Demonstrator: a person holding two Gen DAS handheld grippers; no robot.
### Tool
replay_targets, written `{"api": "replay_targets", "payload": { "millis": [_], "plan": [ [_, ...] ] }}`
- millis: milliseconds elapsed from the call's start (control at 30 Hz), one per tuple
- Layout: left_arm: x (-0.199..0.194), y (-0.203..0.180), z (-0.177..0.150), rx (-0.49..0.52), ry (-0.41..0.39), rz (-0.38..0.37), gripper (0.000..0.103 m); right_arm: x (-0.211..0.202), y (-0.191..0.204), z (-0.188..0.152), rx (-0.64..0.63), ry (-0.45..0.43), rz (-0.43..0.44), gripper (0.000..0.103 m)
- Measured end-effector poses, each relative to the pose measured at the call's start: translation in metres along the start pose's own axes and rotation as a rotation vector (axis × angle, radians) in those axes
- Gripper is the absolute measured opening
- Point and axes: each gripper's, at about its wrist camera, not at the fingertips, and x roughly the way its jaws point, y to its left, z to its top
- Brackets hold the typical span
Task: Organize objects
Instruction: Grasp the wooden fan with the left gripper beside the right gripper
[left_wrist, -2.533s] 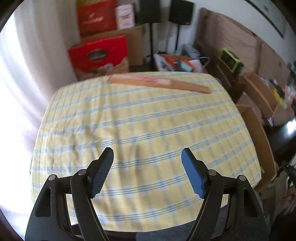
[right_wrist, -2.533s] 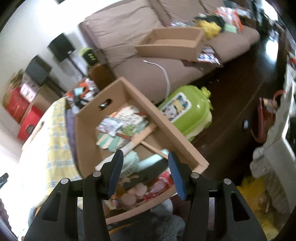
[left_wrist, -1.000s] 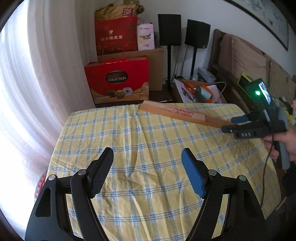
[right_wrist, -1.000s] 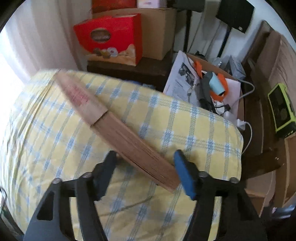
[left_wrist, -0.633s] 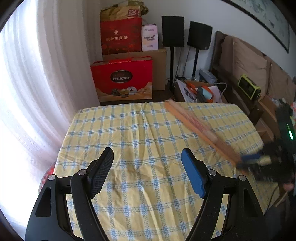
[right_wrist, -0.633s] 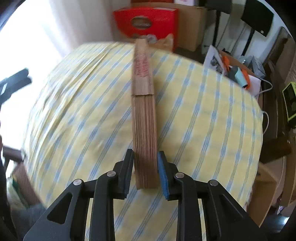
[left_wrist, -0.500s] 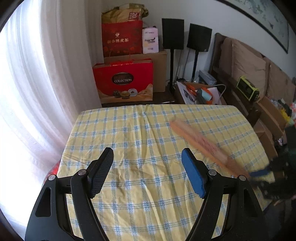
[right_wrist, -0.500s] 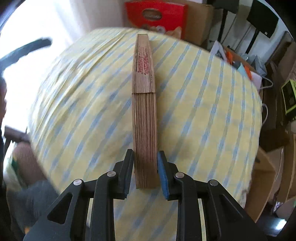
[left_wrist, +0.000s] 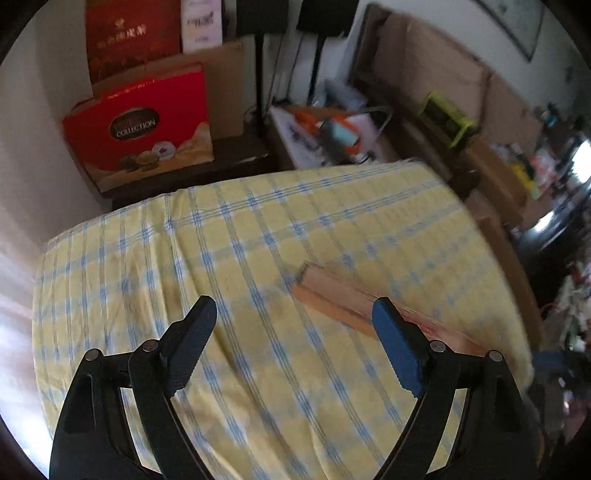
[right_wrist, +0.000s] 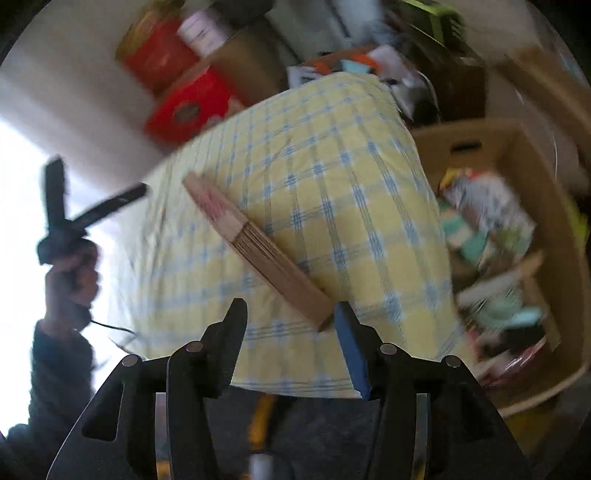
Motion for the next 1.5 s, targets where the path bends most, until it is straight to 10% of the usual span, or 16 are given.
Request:
{"api": "replay_targets", "payload": {
  "millis": [400,667,767,1000,1133,1500],
  "plan": [
    [0.045,-0.034,-0.006,0.151,0.057,-0.053,0.080,0.020,-0.007,-0.009,0.027,-0.002,-0.088,0.035],
    [0.031,-0.055,-0.025,0.220,0.117,-0.144,0.059,0.026,-0.006,-0.002,0.009,-0.014,-0.088,0.035],
    [0.017,-0.060,-0.026,0.266,0.064,-0.061,0.059,0.025,-0.003,0.002,0.004,-0.016,-0.088,0.034],
    [0.037,0.005,0.013,0.091,-0.004,0.013,0.076,0.025,-0.005,-0.004,0.022,-0.009,-0.071,0.034],
    [0.054,0.031,0.013,-0.051,-0.005,-0.148,0.073,0.026,-0.005,-0.004,0.025,-0.013,-0.059,0.034],
    [0.050,-0.015,-0.004,0.042,-0.040,-0.141,0.069,0.028,-0.003,0.000,0.015,-0.044,-0.077,0.046]
  ]
}}
